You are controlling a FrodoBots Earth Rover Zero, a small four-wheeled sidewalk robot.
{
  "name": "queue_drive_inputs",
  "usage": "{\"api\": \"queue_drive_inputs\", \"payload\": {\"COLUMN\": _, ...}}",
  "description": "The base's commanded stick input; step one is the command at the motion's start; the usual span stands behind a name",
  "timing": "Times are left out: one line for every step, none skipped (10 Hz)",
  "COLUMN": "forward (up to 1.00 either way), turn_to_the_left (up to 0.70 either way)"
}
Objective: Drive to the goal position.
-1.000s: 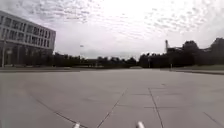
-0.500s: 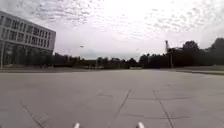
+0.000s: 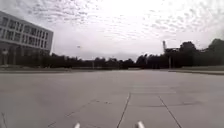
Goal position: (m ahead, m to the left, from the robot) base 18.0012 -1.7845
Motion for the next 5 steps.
{"api": "queue_drive_inputs", "payload": {"forward": 0.70, "turn_to_the_left": 0.00}}
{"api": "queue_drive_inputs", "payload": {"forward": 0.70, "turn_to_the_left": -0.01}}
{"api": "queue_drive_inputs", "payload": {"forward": 0.70, "turn_to_the_left": -0.06}}
{"api": "queue_drive_inputs", "payload": {"forward": 0.70, "turn_to_the_left": -0.11}}
{"api": "queue_drive_inputs", "payload": {"forward": 0.70, "turn_to_the_left": -0.14}}
